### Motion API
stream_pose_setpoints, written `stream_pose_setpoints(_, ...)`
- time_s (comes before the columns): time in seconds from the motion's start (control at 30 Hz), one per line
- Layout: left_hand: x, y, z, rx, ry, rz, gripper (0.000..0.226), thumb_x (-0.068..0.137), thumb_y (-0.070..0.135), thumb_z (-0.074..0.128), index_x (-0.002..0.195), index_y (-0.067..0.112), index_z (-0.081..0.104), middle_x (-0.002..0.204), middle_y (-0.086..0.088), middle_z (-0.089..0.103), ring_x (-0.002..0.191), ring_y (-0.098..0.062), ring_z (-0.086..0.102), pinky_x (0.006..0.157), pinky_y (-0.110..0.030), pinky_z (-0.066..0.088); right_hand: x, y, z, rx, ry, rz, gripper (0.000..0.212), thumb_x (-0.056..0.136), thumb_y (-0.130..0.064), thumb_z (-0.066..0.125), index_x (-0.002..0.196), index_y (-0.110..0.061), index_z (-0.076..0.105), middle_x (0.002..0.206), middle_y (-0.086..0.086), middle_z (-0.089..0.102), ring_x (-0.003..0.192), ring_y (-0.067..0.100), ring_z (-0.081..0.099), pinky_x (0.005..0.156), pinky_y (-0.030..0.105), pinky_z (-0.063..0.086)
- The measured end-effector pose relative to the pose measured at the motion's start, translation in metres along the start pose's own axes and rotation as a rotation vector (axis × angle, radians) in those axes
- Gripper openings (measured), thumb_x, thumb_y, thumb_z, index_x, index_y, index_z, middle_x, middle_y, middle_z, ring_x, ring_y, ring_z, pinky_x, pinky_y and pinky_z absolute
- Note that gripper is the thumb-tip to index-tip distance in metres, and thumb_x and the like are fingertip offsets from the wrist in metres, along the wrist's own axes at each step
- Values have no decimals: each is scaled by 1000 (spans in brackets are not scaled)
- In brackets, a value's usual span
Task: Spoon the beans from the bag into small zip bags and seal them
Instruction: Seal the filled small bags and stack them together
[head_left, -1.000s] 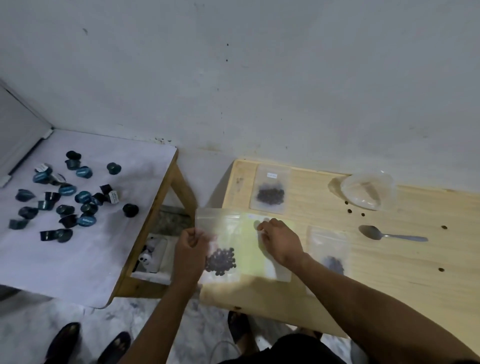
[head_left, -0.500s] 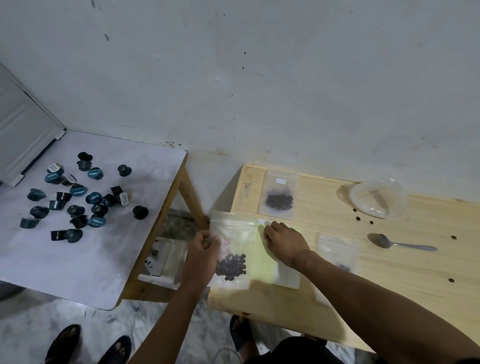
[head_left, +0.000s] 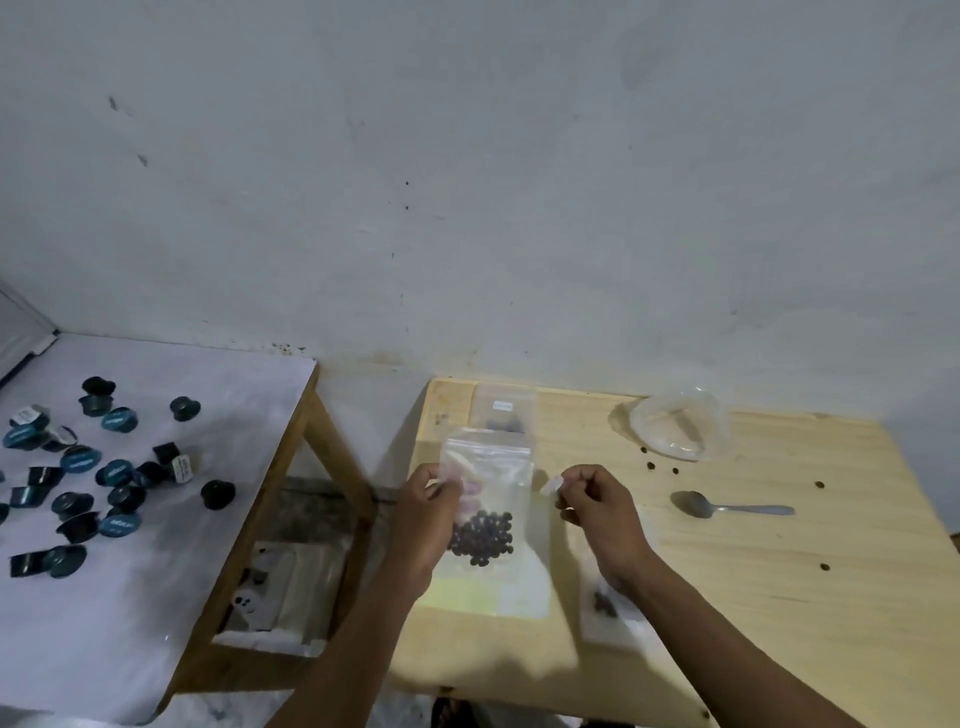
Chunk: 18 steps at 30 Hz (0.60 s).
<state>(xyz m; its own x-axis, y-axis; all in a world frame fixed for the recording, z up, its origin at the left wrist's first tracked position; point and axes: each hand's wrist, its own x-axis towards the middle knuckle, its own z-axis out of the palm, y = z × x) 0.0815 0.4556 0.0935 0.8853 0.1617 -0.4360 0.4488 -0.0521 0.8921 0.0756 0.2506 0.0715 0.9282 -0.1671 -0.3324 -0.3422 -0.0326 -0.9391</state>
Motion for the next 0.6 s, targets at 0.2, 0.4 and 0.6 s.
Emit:
stream_pose_setpoints(0.2,1,20,36,37,-114,77,10,91,16,59,91,18,69,92,-4,75,84,-25,72,69,-33,47,-9,-50,-19,203,7,9,9,93,-2,54,88,-9,58,80,2,59,73,15,57,67,27,46)
stream_pose_setpoints(0.4,0,35,55,46,-111,144,11,94,14,58,95,16,70,90,2,74,84,-14,71,60,-12,46,-8,-65,-31,383,-7,44,16,91,-3,52,79,-13,53,84,3,62,80,19,57,68,32,42)
stream_pose_setpoints(0.6,-1,36,57,61,-87,160,14,94,12,56,95,15,70,88,1,74,83,-17,71,61,-15,49,-11,-64,-36,411,-34,31,17,90,5,54,94,-11,50,84,13,54,76,20,63,67,31,44)
